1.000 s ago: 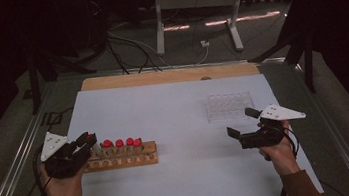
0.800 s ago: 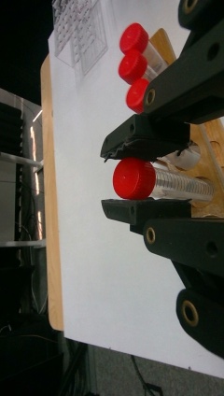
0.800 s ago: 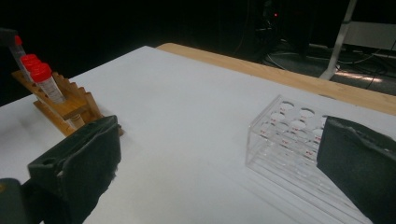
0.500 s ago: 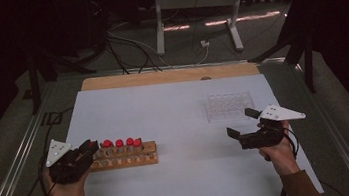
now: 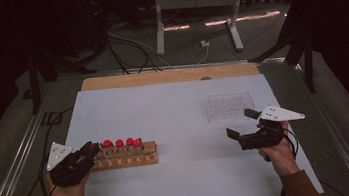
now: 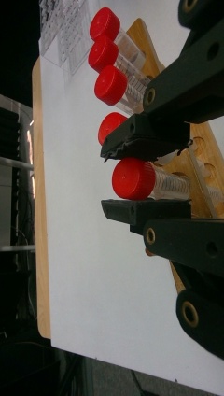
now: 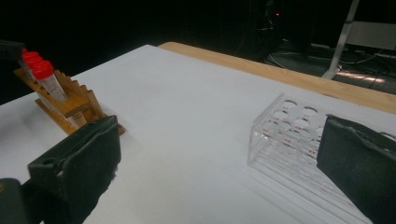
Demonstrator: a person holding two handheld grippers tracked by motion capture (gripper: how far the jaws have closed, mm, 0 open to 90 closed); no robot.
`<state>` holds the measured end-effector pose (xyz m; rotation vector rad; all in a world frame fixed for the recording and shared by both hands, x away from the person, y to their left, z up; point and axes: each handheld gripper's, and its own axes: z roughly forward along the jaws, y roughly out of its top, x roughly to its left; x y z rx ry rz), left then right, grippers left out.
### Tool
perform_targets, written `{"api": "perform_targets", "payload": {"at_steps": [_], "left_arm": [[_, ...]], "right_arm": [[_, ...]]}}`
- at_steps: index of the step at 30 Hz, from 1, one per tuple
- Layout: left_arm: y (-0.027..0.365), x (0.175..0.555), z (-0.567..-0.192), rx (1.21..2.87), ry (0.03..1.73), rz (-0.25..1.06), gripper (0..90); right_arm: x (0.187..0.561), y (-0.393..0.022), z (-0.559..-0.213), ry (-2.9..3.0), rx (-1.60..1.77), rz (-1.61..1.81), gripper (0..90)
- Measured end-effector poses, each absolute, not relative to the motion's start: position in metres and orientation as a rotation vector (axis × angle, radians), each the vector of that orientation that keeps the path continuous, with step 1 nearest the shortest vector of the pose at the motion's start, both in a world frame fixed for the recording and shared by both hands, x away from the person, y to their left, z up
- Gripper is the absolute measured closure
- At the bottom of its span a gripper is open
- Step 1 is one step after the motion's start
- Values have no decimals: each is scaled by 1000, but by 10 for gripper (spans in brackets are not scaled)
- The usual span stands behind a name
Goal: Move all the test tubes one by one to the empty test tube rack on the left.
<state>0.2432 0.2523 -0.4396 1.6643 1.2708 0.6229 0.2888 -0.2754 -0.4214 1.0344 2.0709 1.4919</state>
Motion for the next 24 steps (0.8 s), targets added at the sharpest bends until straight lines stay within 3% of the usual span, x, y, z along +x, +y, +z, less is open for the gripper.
{"api": "perform_targets", "payload": {"at_steps": [13, 22, 24], "left_arm": [[258, 234, -438, 1556, 1185, 683, 357], [254, 225, -440, 1522, 1120, 718, 169], [253, 223, -442, 1532, 1110, 727, 166]], "right_arm": [[279, -283, -423, 2035, 1018, 1520, 0], [265, -287, -438, 1975, 1012, 1524, 0], [263, -288, -441, 1962, 1014, 1527, 0]]}}
